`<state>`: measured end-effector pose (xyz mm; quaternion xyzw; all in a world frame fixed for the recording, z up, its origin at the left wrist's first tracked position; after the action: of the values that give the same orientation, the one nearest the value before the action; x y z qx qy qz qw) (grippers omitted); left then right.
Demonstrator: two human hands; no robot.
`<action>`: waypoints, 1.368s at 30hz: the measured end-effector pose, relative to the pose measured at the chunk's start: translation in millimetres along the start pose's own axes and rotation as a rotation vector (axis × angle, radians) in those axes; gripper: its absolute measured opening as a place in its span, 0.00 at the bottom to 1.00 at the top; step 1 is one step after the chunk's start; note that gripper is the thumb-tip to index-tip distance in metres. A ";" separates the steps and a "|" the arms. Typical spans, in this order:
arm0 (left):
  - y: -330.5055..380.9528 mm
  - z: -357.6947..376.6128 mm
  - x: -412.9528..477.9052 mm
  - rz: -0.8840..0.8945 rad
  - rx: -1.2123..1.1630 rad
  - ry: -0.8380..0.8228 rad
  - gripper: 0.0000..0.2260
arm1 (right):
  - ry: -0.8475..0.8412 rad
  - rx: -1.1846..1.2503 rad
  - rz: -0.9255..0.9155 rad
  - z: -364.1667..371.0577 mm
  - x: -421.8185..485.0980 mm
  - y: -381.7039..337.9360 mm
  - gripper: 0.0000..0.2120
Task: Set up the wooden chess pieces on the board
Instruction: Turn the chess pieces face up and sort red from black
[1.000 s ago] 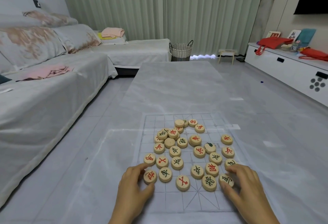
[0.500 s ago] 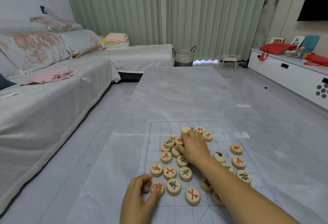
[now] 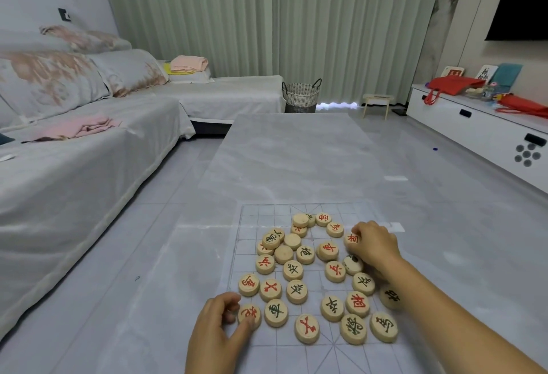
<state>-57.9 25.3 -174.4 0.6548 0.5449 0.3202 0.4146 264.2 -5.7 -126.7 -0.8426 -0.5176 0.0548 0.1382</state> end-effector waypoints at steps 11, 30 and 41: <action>51.9 4.1 36.3 0.000 0.127 0.002 0.13 | 0.347 0.229 0.036 -11.0 -46.0 55.9 0.17; 50.9 17.2 118.9 -0.128 0.298 0.012 0.16 | 0.439 0.438 0.029 0.9 -59.7 74.4 0.10; 26.1 -3.6 90.4 -0.155 0.142 -0.095 0.26 | 0.427 0.408 0.026 2.5 -61.0 73.4 0.10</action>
<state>-31.1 112.9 -152.4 0.6529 0.5949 0.2164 0.4158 298.5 -90.6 -153.5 -0.7964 -0.4445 -0.0190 0.4097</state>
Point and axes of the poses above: each hand's wrist, its own x-axis towards the middle knuckle, its own z-axis out of the palm, y = z × x, the point moved 5 cm from there along x, towards the middle knuckle, and after that the axes turned 14 degrees about -z, right-handed, at the moved point
